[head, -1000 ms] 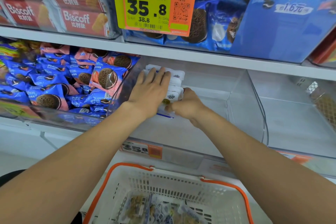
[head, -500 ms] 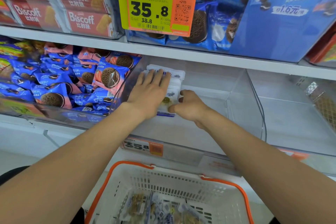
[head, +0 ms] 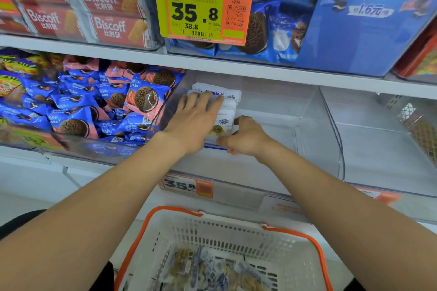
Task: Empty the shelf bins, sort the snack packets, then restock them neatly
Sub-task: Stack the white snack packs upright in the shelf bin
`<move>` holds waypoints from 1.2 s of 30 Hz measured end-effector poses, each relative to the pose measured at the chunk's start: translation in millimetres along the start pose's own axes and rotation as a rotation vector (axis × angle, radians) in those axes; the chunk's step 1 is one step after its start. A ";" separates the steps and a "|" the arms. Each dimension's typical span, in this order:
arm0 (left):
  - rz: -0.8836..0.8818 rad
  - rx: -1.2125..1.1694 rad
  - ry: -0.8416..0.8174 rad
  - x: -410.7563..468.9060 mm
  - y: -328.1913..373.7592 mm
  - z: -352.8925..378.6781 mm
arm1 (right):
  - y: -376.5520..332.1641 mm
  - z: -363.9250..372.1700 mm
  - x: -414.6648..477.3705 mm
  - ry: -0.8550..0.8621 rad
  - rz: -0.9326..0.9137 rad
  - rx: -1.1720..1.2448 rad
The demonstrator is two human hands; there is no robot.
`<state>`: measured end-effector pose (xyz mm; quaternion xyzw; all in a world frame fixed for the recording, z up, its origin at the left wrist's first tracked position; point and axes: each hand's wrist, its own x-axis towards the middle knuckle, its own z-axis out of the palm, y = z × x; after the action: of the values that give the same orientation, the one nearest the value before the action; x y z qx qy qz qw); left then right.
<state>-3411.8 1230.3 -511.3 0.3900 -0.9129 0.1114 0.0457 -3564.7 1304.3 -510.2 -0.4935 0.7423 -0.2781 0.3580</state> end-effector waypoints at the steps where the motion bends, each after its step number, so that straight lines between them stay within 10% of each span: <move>1: 0.003 -0.015 0.009 -0.4 -1.0 -0.2 | -1.6 -0.9 -1.3 -0.007 0.015 0.013; 10: 0.047 -0.057 0.126 -13.4 -3.2 -10.3 | -0.7 -20.5 -36.1 0.033 0.070 -0.035; 17: 0.083 -0.490 0.263 -70.4 33.7 -61.9 | -10.6 -30.0 -129.4 0.207 -0.396 -0.056; 22: 0.194 -0.848 -0.325 -130.5 52.3 -89.8 | 10.0 -31.3 -192.5 -0.281 -0.369 -0.387; 27: 0.233 -0.577 -1.018 -162.6 78.5 -34.1 | 70.3 19.4 -187.2 -0.730 -0.163 -0.765; 36: -0.032 -0.530 -0.939 -193.6 100.1 137.8 | 213.2 108.9 -136.0 -0.409 0.205 -0.556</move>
<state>-3349.7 1400.4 -694.9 0.3869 -0.8259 -0.3096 -0.2689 -3555.8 1500.9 -702.8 -0.5405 0.7482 0.0764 0.3772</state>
